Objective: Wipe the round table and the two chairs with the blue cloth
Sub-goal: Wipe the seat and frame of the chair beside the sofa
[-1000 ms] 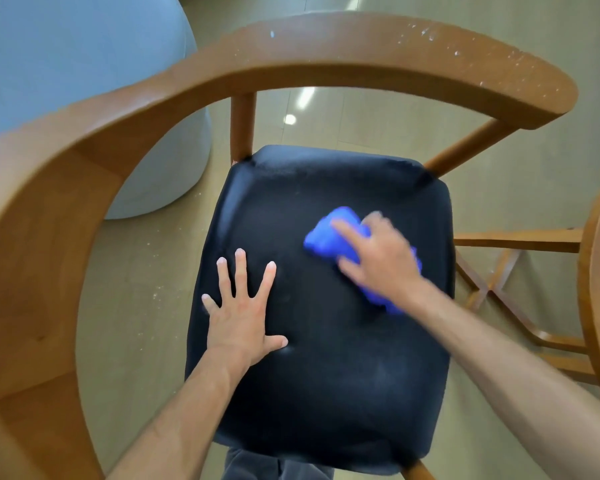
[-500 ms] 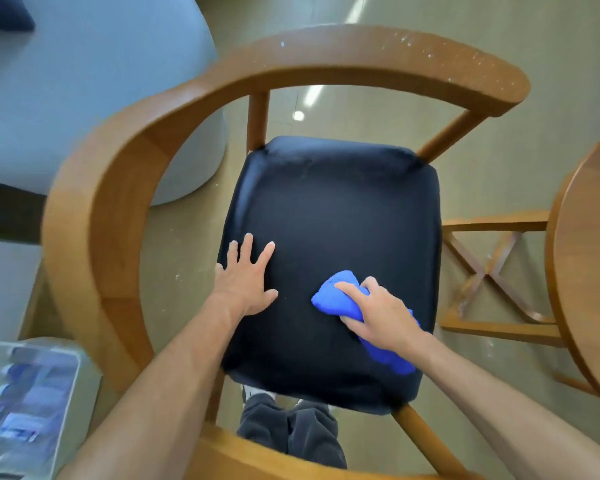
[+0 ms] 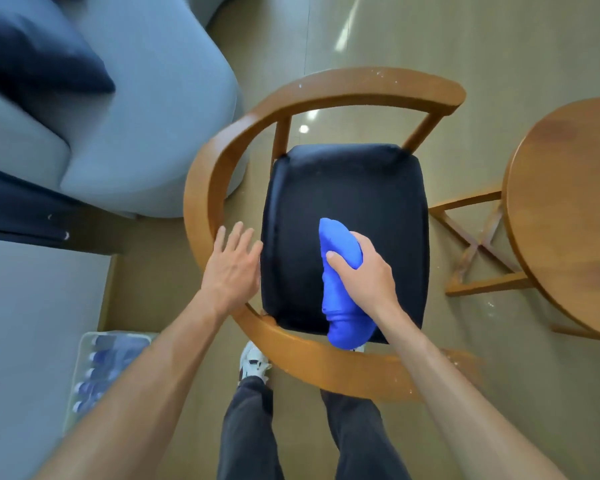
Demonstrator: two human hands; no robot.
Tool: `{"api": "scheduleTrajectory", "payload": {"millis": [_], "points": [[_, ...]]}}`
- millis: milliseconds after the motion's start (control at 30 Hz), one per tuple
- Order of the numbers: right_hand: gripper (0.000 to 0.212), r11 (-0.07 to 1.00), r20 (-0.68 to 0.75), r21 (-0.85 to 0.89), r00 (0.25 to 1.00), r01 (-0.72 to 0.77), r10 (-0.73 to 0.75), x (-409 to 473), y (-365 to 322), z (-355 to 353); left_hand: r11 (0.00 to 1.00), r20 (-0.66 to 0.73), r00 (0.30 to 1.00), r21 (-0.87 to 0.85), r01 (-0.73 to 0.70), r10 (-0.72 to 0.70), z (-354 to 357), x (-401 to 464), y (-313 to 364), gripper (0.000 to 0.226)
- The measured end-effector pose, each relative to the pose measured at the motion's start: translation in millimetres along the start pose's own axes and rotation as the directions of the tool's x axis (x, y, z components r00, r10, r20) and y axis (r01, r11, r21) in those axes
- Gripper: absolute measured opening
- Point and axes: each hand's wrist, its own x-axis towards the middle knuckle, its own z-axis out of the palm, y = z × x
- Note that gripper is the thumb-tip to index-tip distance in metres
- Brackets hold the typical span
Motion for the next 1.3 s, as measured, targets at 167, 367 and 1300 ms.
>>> {"api": "scheduleTrajectory", "payload": {"millis": [167, 367, 1300], "points": [[0.053, 0.995, -0.131, 0.025, 0.986, -0.1, 0.103, -77.8, -31.9, 62.0, 0.988, -0.035, 0.988, 0.016, -0.152, 0.152, -9.5, -29.3, -20.2, 0.04], [0.061, 0.976, -0.329, -0.175, 0.942, -0.13, 0.067, -118.2, -47.9, 164.3, 0.945, -0.052, 0.945, -0.032, -0.324, 0.322, -6.7, -36.4, -53.0, 0.046], [0.059, 0.891, -0.493, -0.453, 0.841, -0.032, -0.221, -107.3, 191.2, -66.5, 0.98, -0.144, 0.975, -0.079, -0.181, 0.168, 63.9, -67.7, 58.0, 0.058]]}}
